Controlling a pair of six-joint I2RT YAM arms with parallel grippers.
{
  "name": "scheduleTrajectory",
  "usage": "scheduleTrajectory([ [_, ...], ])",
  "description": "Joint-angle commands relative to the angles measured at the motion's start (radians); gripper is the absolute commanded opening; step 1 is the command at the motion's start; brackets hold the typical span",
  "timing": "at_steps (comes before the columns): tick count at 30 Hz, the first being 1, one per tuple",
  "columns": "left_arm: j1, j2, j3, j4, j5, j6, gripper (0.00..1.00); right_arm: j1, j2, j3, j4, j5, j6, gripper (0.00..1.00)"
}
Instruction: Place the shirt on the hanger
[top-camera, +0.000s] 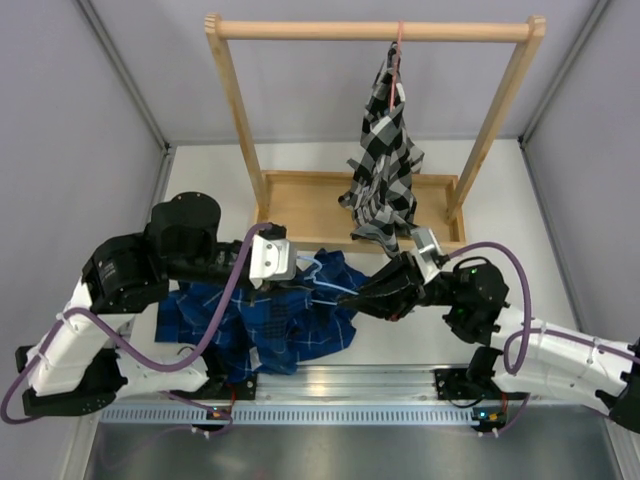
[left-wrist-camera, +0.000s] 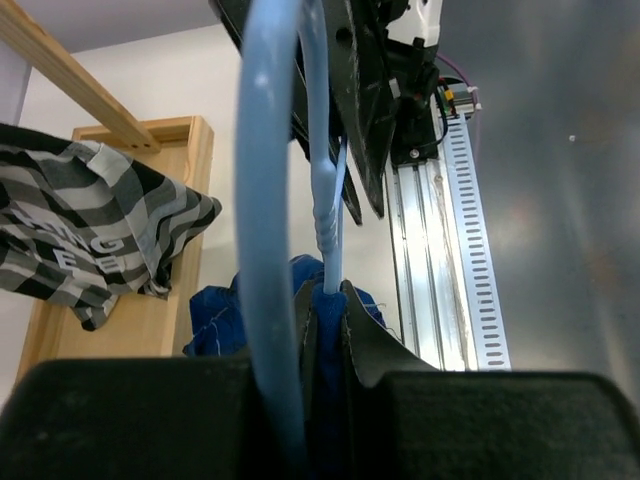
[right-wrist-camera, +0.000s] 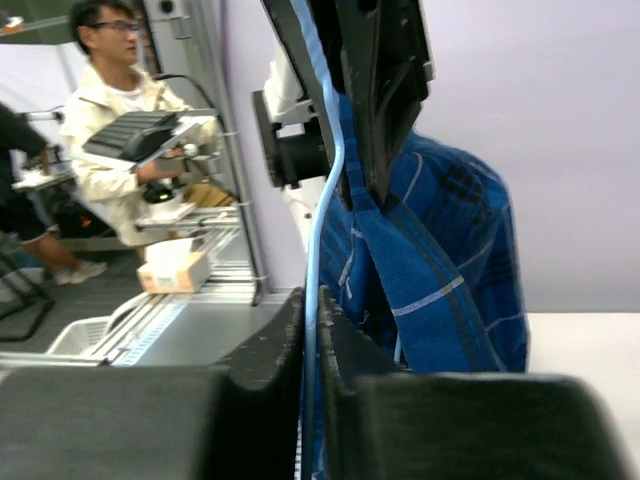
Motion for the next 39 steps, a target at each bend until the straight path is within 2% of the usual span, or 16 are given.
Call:
scheduleTrajectory([
  [1,-0.004,-0.036,-0.037,0.113,-0.061,-0.015,0.0,0.019,-0.078,0.031,-0.021,0.108,-0.068,0.11],
  [2,-0.004,-0.051,-0.061,0.132,-0.085,-0.026,0.0,0.019,-0.103,0.027,-0.064,0.13,-0.091,0.27],
  [3,-0.004,-0.068,-0.078,0.183,-0.117,-0.036,0.0,0.019,-0.13,0.021,-0.121,0.16,-0.107,0.69],
  [6,-0.004,-0.136,-0.143,0.285,-0.255,-0.067,0.0,0.02,-0.29,-0.008,-0.385,0.368,-0.141,0.95],
  [7,-0.004,-0.166,-0.153,0.305,-0.28,-0.073,0.0,0.019,-0.386,-0.022,-0.435,0.43,-0.132,1.0],
  [8,-0.004,-0.177,-0.163,0.323,-0.335,-0.092,0.0,0.017,-0.435,-0.033,-0.529,0.535,-0.1,1.0],
  [10,-0.004,-0.205,-0.187,0.378,-0.368,-0.101,0.0,0.017,-0.543,-0.07,-0.584,0.607,-0.035,0.99],
  [14,-0.004,-0.223,-0.216,0.435,-0.398,-0.132,0.0,0.019,-0.553,-0.099,-0.68,0.628,0.129,0.99],
  [17,-0.004,-0.222,-0.241,0.463,-0.394,-0.136,0.0,0.019,-0.45,-0.153,-0.558,0.593,0.291,0.87],
  [19,-0.004,-0.223,-0.255,0.481,-0.412,-0.144,0.0,0.023,-0.36,-0.202,-0.373,0.581,0.356,0.74],
  [21,-0.004,-0.226,-0.272,0.514,-0.458,-0.156,0.0,0.042,-0.271,-0.232,-0.266,0.591,0.401,0.67],
  [24,-0.004,-0.256,-0.315,0.567,-0.547,-0.175,0.0,0.075,-0.153,-0.26,-0.113,0.635,0.415,0.64],
  [25,-0.004,-0.26,-0.322,0.57,-0.55,-0.176,0.0,0.083,-0.123,-0.263,-0.033,0.624,0.415,0.64],
  [32,-0.004,-0.292,-0.351,0.57,-0.546,-0.21,0.0,0.115,0.087,-0.277,0.174,0.723,0.421,0.57],
  [36,-0.004,-0.302,-0.367,0.58,-0.538,-0.214,0.0,0.126,0.21,-0.239,0.215,0.737,0.442,0.53],
  [39,-0.004,-0.297,-0.368,0.589,-0.541,-0.213,0.0,0.163,0.244,-0.233,0.218,0.826,0.441,0.52],
])
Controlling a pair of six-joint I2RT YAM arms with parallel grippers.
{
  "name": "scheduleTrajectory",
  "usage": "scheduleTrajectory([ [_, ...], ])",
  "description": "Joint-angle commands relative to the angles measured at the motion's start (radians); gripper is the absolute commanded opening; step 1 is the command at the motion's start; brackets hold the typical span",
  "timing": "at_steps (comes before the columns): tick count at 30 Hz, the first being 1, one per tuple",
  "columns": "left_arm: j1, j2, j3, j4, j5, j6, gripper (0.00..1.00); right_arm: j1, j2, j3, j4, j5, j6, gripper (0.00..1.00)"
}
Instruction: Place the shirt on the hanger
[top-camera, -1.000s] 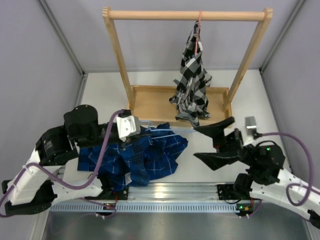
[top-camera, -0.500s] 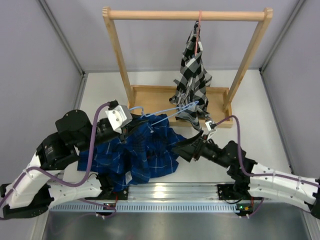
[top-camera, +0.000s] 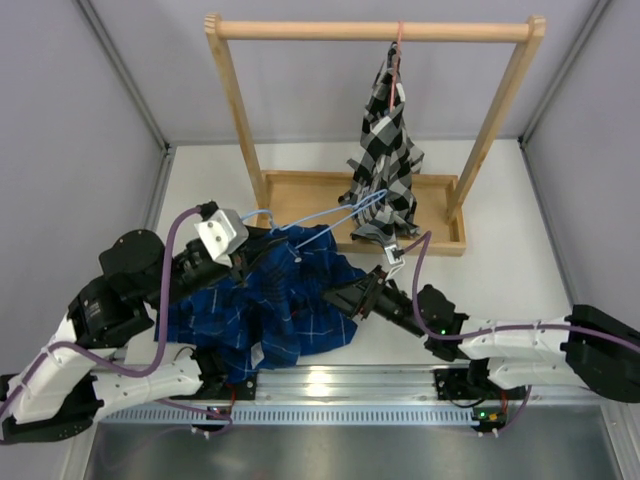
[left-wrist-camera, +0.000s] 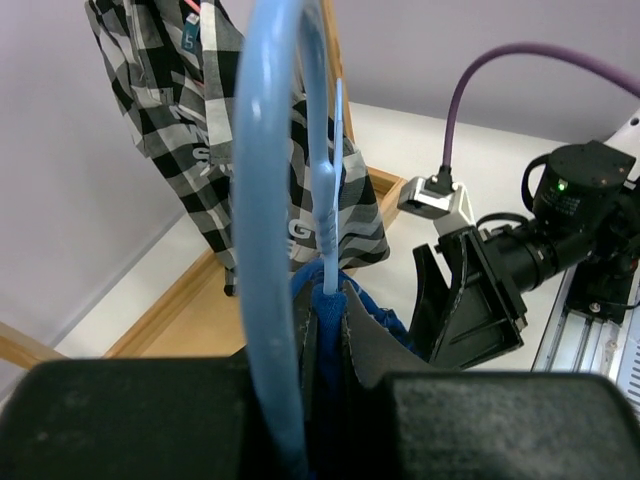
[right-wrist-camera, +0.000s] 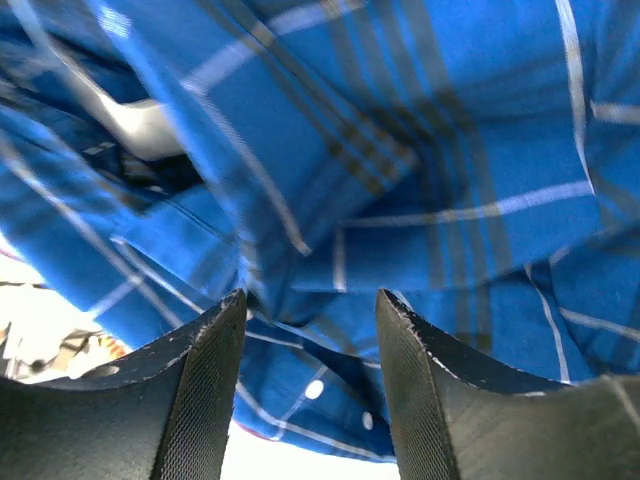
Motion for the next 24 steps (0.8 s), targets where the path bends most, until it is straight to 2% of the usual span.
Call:
scheduleTrajectory([
  [1,-0.004,0.002,0.001,0.119,-0.009,-0.012,0.0,0.051,0.03,0.046,0.135,0.143,0.007,0.52],
  [5,-0.004,0.005,0.001,0.12,-0.001,-0.015,0.0,0.068,0.059,0.078,0.161,0.156,-0.007,0.47],
  [11,-0.004,-0.003,-0.006,0.124,-0.007,-0.017,0.0,0.071,0.096,0.137,0.184,0.134,-0.031,0.46],
  [13,-0.004,-0.013,-0.008,0.124,-0.012,-0.017,0.0,0.071,0.103,0.15,0.176,0.134,-0.037,0.39],
  [14,-0.004,-0.016,-0.009,0.124,-0.016,-0.017,0.0,0.071,0.105,0.159,0.167,0.134,-0.038,0.33],
  [15,-0.004,-0.025,-0.011,0.124,-0.021,-0.017,0.0,0.071,0.106,0.161,0.162,0.136,-0.038,0.18],
  [17,-0.004,-0.035,-0.009,0.122,-0.027,-0.017,0.0,0.072,0.1,0.151,0.152,0.146,-0.041,0.01],
  [20,-0.004,-0.059,0.006,0.09,-0.026,-0.015,0.0,0.065,0.027,0.13,0.089,0.202,-0.063,0.0],
  [24,-0.004,-0.139,0.004,0.033,-0.006,-0.009,0.0,-0.018,-0.139,0.199,-0.194,0.187,-0.126,0.0],
])
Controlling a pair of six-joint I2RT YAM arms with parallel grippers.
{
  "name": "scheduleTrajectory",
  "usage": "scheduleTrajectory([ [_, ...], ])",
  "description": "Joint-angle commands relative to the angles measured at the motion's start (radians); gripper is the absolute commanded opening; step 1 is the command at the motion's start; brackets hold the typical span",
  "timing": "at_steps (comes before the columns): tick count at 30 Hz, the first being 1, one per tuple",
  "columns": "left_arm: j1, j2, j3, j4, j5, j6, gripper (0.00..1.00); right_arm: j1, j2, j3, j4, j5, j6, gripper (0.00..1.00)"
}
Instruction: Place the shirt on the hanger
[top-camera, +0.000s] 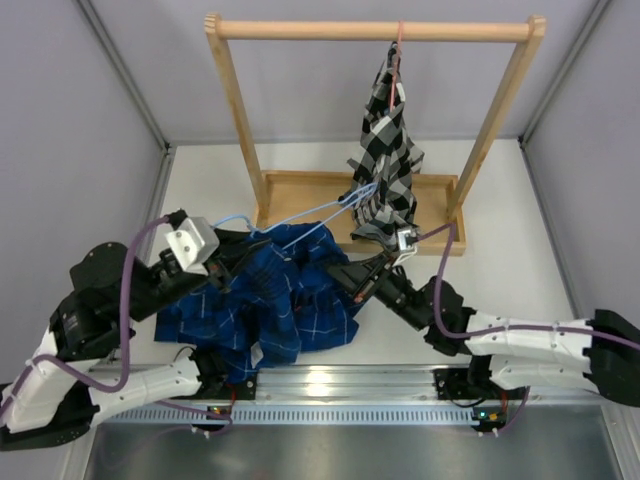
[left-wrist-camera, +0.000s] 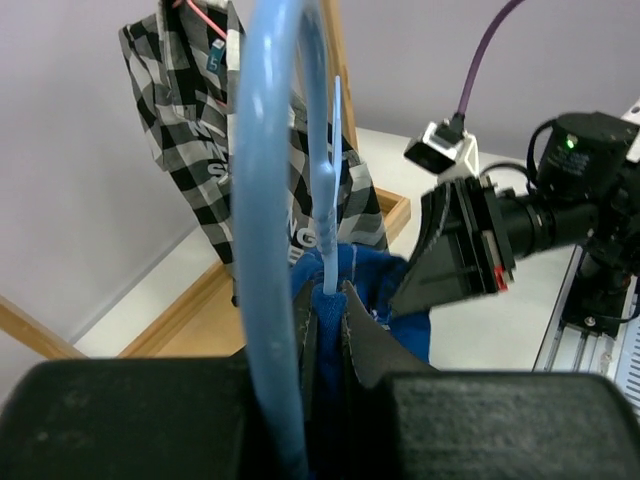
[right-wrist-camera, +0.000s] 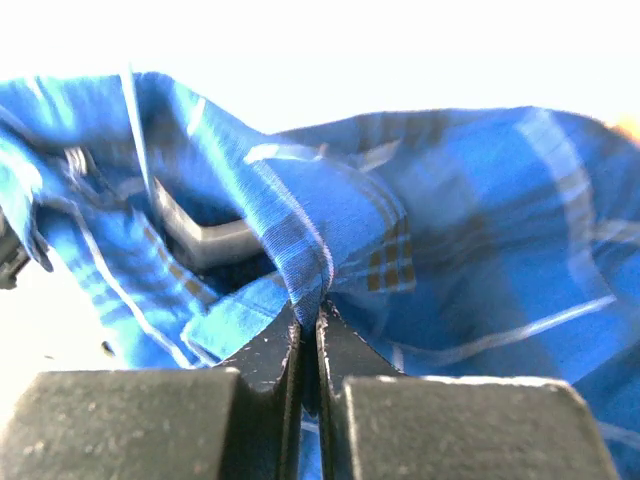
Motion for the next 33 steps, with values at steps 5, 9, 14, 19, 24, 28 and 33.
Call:
scheduleTrajectory([
  [5,-0.004,-0.139,-0.029,-0.032,0.032,-0.016,0.0,-0.277,-0.16,0.305,-0.578,-0.217,-0.155,0.0],
  [9,-0.004,-0.17,-0.057,-0.093,0.049,-0.031,0.0,-0.356,-0.107,0.482,-0.793,-0.32,-0.262,0.0],
  [14,-0.004,-0.176,-0.08,-0.153,-0.029,-0.063,0.0,-0.42,-0.079,0.678,-1.026,-0.318,-0.342,0.0],
  [19,-0.004,-0.187,-0.12,-0.199,-0.103,-0.088,0.0,-0.466,-0.039,0.8,-1.164,-0.286,-0.424,0.0],
  [24,-0.004,-0.153,-0.134,-0.248,-0.14,-0.099,0.0,-0.486,0.033,0.905,-1.261,-0.202,-0.517,0.0],
  [28,-0.004,-0.153,-0.134,-0.271,-0.169,-0.105,0.0,-0.494,0.081,0.941,-1.266,-0.11,-0.577,0.0],
  [33,-0.004,-0.175,-0.134,-0.303,-0.231,-0.114,0.0,-0.514,0.137,0.993,-1.281,-0.021,-0.588,0.0],
])
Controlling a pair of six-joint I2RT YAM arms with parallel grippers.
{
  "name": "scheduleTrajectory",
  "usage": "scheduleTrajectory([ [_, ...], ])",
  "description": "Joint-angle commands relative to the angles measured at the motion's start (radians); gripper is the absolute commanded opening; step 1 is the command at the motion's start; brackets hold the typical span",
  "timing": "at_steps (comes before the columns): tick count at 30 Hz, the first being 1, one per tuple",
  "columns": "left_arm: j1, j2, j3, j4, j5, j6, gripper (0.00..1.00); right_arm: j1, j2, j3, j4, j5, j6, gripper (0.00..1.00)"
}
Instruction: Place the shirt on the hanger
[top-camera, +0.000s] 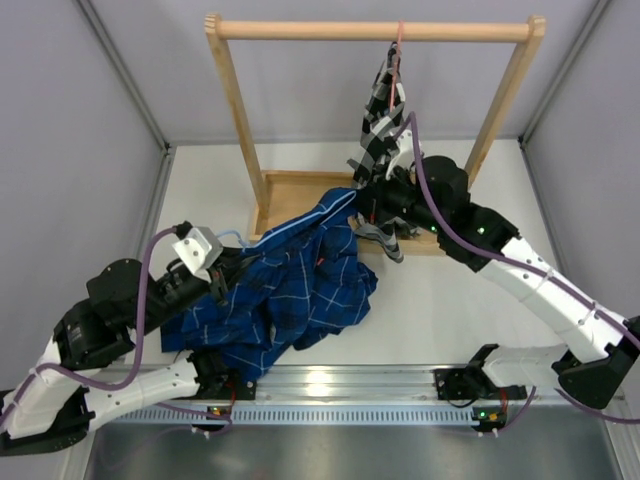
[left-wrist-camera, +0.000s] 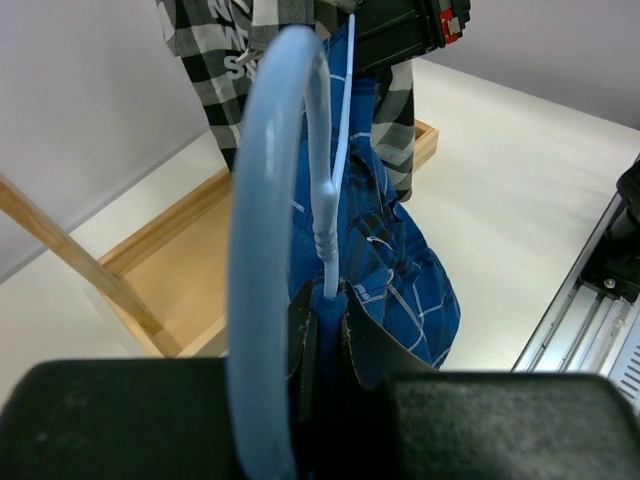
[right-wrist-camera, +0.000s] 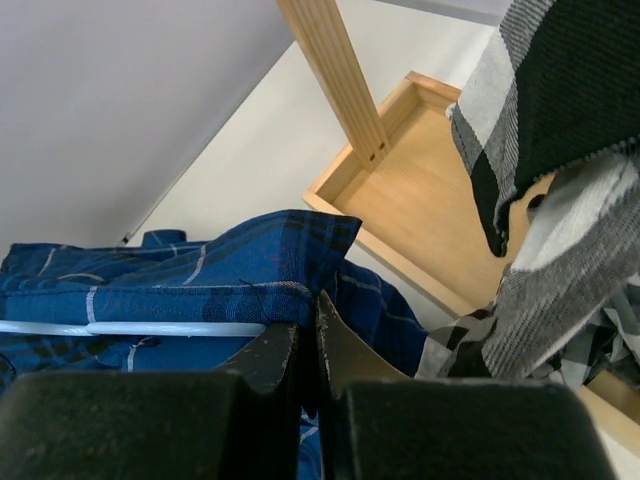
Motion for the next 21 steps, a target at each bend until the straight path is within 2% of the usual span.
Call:
scheduleTrajectory([
  [1,0.002,-0.049,0.002,-0.186,-0.095,-0.014,0.0,-0.092,0.01,0.095,-0.002,0.291,-0.092,0.0],
  [6,0.002,-0.039,-0.03,-0.186,-0.066,-0.016,0.0,-0.102,0.032,0.132,0.039,0.196,-0.182,0.0],
  [11,0.002,-0.005,-0.065,-0.188,-0.046,-0.016,0.0,-0.099,0.026,0.173,0.042,0.179,-0.288,0.0],
  [14,0.002,0.0,-0.062,-0.189,-0.035,-0.019,0.0,-0.099,0.062,0.2,0.006,0.236,-0.429,0.0],
  [18,0.002,0.03,-0.047,-0.204,-0.061,-0.02,0.0,-0.076,0.089,0.208,-0.042,0.24,-0.472,0.0],
  [20,0.002,0.069,-0.034,-0.223,-0.095,-0.016,0.0,-0.012,0.105,0.208,-0.042,0.282,-0.538,0.0],
  [21,0.002,0.086,-0.027,-0.228,-0.113,-0.016,0.0,0.022,0.112,0.208,-0.042,0.368,-0.572,0.0],
])
